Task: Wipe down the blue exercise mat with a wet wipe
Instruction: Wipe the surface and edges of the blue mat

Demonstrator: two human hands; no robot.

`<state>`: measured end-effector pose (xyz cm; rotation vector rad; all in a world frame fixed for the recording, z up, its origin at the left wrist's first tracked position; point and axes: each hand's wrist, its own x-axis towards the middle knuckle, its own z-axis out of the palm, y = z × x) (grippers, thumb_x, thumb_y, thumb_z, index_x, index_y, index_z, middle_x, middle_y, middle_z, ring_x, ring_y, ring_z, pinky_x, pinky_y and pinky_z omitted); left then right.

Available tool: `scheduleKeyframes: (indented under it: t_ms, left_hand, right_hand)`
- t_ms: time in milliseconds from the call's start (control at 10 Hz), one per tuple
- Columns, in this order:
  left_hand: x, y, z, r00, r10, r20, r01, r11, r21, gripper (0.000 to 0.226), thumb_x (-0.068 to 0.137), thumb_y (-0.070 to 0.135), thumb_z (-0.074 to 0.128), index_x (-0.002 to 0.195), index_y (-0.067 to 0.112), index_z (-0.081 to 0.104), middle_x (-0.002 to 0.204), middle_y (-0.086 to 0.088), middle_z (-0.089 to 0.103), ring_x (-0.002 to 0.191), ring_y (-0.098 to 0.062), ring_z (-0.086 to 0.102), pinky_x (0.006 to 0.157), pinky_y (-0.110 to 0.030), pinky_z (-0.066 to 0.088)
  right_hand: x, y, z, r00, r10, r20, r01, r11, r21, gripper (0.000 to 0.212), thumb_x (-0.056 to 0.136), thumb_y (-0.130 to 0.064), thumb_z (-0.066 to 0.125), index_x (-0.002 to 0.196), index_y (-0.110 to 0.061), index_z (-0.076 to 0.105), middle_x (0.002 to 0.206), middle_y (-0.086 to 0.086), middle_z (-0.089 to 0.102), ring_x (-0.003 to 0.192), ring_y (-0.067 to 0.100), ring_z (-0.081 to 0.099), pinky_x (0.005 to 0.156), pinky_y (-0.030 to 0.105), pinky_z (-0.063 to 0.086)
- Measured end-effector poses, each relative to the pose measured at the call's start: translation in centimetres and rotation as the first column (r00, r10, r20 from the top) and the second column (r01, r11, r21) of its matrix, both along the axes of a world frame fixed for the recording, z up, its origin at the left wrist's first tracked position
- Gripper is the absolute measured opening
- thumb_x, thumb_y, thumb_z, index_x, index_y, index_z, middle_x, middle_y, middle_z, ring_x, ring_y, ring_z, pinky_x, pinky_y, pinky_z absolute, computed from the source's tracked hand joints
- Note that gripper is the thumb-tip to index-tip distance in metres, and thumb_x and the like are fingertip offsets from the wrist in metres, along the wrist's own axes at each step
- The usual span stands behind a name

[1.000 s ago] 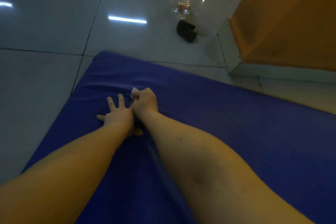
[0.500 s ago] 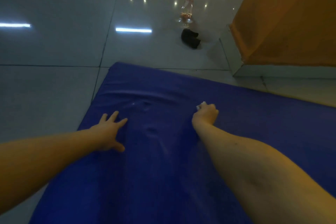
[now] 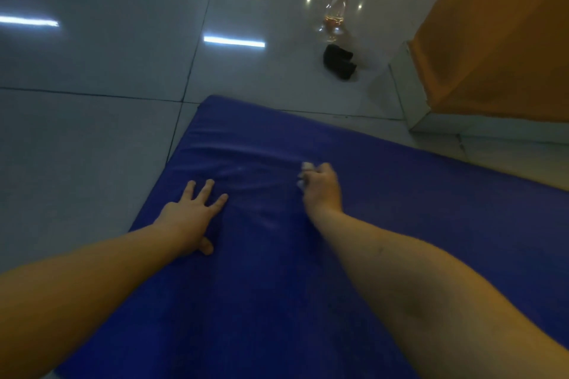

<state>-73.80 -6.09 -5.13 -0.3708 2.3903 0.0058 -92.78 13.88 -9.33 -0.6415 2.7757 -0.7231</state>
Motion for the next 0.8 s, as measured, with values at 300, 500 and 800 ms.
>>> scheduleKeyframes:
  t_ms: [300, 500, 800]
  left_hand:
    - [-0.1, 0.0, -0.2, 1.0, -0.012, -0.012, 0.012, 1.0, 0.0, 0.122, 0.079, 0.059, 0.075, 0.156, 0.038, -0.018, 0.162, -0.003, -0.033, 0.152, -0.037, -0.017, 0.104, -0.044, 0.047]
    - [0.0, 0.0, -0.1, 1.0, 0.01, -0.008, -0.01, 1.0, 0.011, 0.117, 0.08, 0.057, 0.075, 0.157, 0.038, -0.011, 0.163, -0.001, -0.03, 0.152, -0.034, -0.019, 0.107, -0.045, 0.045]
    - [-0.1, 0.2, -0.3, 1.0, -0.012, -0.01, 0.012, 1.0, 0.002, 0.121, 0.08, 0.058, 0.074, 0.157, 0.037, -0.017, 0.162, -0.004, -0.032, 0.152, -0.038, -0.017, 0.103, -0.044, 0.046]
  right_hand:
    - [1.5, -7.7, -1.2, 0.972, -0.201, 0.121, 0.206, 0.978, -0.026, 0.023, 0.096, -0.007, 0.051, 0.118, -0.004, 0.059, 0.124, 0.016, 0.053, 0.097, 0.018, 0.041, 0.082, 0.026, 0.031]
    - [7.4, -14.9, -0.6, 0.946, 0.151, 0.286, -0.106, 0.98, -0.168, 0.048, 0.097, -0.004, 0.05, 0.07, -0.035, 0.027, 0.124, 0.018, 0.054, 0.103, 0.026, 0.046, 0.081, 0.025, 0.027]
    - [-0.3, 3.2, 0.4, 0.997, -0.061, -0.05, 0.069, 0.981, 0.179, 0.02, 0.101, -0.037, 0.052, 0.089, -0.022, 0.056, 0.097, 0.004, 0.06, 0.08, 0.021, 0.057, 0.061, 0.034, 0.037]
